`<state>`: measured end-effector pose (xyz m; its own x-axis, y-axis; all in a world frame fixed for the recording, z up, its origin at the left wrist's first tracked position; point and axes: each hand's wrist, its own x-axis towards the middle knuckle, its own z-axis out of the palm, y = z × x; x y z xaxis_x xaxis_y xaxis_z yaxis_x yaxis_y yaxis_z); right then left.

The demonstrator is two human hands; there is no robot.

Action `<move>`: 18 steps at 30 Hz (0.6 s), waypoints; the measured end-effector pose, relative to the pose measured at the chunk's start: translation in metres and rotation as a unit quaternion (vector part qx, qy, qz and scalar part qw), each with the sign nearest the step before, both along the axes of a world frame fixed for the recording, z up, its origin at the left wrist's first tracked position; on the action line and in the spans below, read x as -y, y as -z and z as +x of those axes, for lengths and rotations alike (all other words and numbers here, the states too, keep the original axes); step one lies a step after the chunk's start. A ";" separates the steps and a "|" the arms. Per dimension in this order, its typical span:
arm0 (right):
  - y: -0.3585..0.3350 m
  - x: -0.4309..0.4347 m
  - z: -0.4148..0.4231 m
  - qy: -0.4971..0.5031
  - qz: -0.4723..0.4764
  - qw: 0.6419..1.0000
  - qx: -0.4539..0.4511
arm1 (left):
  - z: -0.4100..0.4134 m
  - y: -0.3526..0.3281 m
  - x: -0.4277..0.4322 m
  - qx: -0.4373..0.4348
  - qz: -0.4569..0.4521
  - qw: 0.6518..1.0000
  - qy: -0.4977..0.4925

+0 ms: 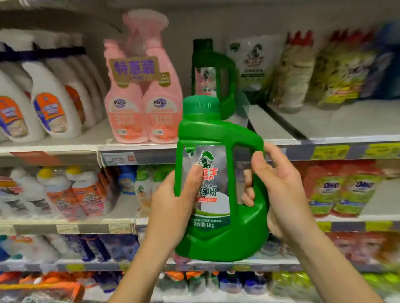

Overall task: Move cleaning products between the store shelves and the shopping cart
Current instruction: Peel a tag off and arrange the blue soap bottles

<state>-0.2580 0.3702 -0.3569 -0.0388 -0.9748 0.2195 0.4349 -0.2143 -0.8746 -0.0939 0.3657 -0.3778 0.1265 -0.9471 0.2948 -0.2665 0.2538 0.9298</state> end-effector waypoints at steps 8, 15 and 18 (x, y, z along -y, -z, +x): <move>-0.023 0.057 -0.008 0.068 -0.096 0.992 -0.047 | -0.010 -0.024 0.072 0.020 -0.066 0.997 0.026; -0.045 0.121 0.002 0.155 -0.157 0.966 -0.134 | -0.005 -0.054 0.137 -0.001 -0.114 0.992 0.050; -0.050 0.143 0.004 0.184 -0.159 0.957 -0.156 | -0.005 -0.063 0.161 -0.002 -0.122 0.990 0.065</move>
<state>-0.2543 0.2272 -0.3067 -0.2508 -0.7897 0.5599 0.0070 -0.5798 -0.8147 -0.0991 0.2048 -0.3148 0.0098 -0.8566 0.5159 -0.2129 0.5023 0.8380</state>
